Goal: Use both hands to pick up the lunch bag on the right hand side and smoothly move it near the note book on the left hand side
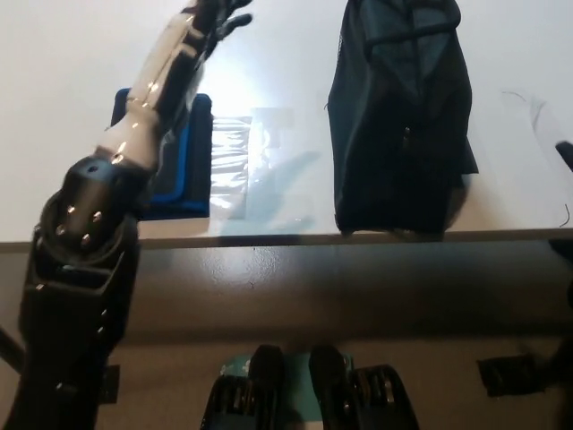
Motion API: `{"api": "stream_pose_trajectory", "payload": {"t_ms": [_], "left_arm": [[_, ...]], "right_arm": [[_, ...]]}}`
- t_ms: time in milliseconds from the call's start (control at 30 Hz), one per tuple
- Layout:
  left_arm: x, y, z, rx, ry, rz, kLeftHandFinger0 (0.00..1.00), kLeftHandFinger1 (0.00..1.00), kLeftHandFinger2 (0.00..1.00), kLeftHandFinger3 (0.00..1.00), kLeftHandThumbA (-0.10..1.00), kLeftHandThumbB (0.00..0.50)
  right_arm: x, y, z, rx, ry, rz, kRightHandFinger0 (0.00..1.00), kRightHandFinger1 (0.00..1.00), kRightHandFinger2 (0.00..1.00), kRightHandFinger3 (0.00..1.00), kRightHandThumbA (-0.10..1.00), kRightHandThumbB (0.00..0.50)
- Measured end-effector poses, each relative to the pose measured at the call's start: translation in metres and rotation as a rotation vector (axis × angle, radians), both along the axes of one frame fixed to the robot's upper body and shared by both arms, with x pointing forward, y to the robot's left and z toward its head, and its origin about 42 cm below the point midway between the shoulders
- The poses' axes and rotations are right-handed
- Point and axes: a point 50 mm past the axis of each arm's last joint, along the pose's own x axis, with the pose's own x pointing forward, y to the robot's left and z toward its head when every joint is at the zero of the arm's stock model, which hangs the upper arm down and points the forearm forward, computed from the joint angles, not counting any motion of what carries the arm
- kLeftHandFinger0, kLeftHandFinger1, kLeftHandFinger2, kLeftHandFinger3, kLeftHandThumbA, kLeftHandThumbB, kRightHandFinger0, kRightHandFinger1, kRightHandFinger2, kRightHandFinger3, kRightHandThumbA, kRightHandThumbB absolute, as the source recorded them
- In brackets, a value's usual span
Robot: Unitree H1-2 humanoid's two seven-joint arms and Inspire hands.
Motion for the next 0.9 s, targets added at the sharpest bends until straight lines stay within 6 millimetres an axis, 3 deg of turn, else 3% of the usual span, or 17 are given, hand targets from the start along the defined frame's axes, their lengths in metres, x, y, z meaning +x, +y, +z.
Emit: {"api": "stream_pose_trajectory", "payload": {"t_ms": [100, 167, 267, 433, 500, 667, 800, 900], "left_arm": [[0.015, -0.009, -0.002, -0.061, 0.076, -0.008, 1.00, 1.00, 1.00, 1.00, 1.00, 0.298], [0.026, -0.015, -0.004, -0.104, 0.129, -0.011, 1.00, 1.00, 1.00, 1.00, 1.00, 0.301], [0.040, -0.026, -0.008, -0.155, 0.202, -0.019, 1.00, 1.00, 1.00, 1.00, 1.00, 0.295], [0.059, -0.045, -0.016, -0.214, 0.307, -0.032, 1.00, 1.00, 1.00, 1.00, 1.00, 0.311], [0.064, -0.048, -0.021, -0.235, 0.342, -0.030, 1.00, 1.00, 1.00, 1.00, 1.00, 0.290], [0.078, -0.062, -0.045, -0.277, 0.460, -0.032, 1.00, 1.00, 1.00, 1.00, 1.00, 0.298], [0.086, -0.073, -0.064, -0.324, 0.550, -0.039, 1.00, 1.00, 1.00, 1.00, 1.00, 0.300], [0.090, -0.079, -0.076, -0.326, 0.592, -0.040, 1.00, 1.00, 1.00, 1.00, 1.00, 0.306]], "right_arm": [[0.016, 0.004, 0.003, 0.032, 0.014, 0.018, 1.00, 1.00, 1.00, 1.00, 1.00, 0.152], [0.027, 0.008, 0.005, 0.052, 0.025, 0.032, 1.00, 1.00, 1.00, 1.00, 1.00, 0.212], [0.042, 0.018, 0.009, 0.084, 0.039, 0.059, 1.00, 1.00, 1.00, 1.00, 1.00, 0.196], [0.061, 0.035, 0.014, 0.124, 0.064, 0.102, 1.00, 1.00, 1.00, 1.00, 1.00, 0.214], [0.066, 0.041, 0.016, 0.133, 0.071, 0.116, 1.00, 1.00, 1.00, 1.00, 1.00, 0.217], [0.077, 0.058, 0.013, 0.161, 0.102, 0.156, 1.00, 1.00, 1.00, 1.00, 1.00, 0.216], [0.082, 0.074, 0.008, 0.175, 0.127, 0.188, 1.00, 1.00, 1.00, 1.00, 1.00, 0.256], [0.086, 0.087, 0.002, 0.192, 0.155, 0.210, 1.00, 1.00, 1.00, 1.00, 1.00, 0.257]]}}
